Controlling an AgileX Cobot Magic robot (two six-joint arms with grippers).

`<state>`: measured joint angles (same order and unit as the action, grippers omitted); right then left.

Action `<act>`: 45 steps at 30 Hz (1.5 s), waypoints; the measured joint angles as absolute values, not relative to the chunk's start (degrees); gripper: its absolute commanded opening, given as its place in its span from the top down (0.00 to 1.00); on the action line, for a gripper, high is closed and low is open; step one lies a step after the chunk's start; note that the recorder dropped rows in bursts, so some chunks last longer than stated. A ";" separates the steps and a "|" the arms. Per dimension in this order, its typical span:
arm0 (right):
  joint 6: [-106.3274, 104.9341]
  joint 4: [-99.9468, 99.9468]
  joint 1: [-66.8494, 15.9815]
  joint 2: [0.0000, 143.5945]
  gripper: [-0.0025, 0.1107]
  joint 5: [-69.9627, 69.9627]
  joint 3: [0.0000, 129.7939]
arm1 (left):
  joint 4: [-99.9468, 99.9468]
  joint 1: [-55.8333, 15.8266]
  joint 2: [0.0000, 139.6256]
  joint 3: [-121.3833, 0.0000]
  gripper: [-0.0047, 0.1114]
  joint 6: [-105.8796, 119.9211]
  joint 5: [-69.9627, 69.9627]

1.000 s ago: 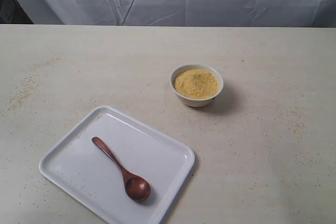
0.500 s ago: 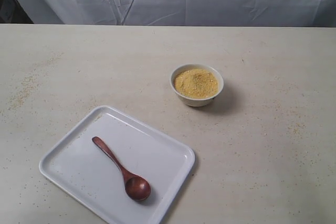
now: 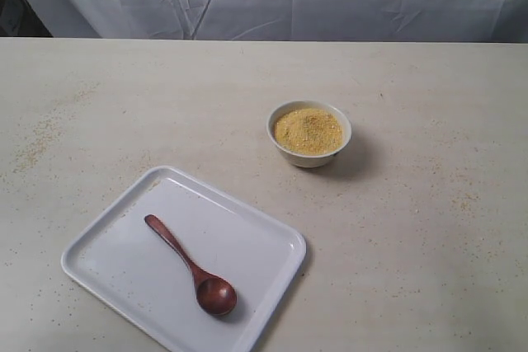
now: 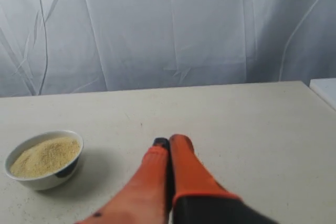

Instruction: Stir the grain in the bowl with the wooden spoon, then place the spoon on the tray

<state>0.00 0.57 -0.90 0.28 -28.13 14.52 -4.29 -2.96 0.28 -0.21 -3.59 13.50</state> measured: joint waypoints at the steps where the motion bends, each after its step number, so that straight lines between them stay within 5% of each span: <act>1: 0.00 0.57 -0.90 0.28 0.99 -27.87 12.88 | -4.29 -2.96 0.28 -0.21 0.96 -3.59 13.50; 12: 0.00 0.57 -0.90 0.28 0.99 -21.68 0.63 | -4.29 -2.96 0.28 -0.21 0.96 -3.59 13.50; 45: 0.00 0.68 -0.90 0.28 0.99 -21.25 0.23 | -4.29 -2.96 0.28 -0.21 0.96 -3.59 13.50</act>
<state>0.00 0.68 -0.90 0.28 -21.25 0.23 -4.29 -2.96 0.28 -0.21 -3.59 13.50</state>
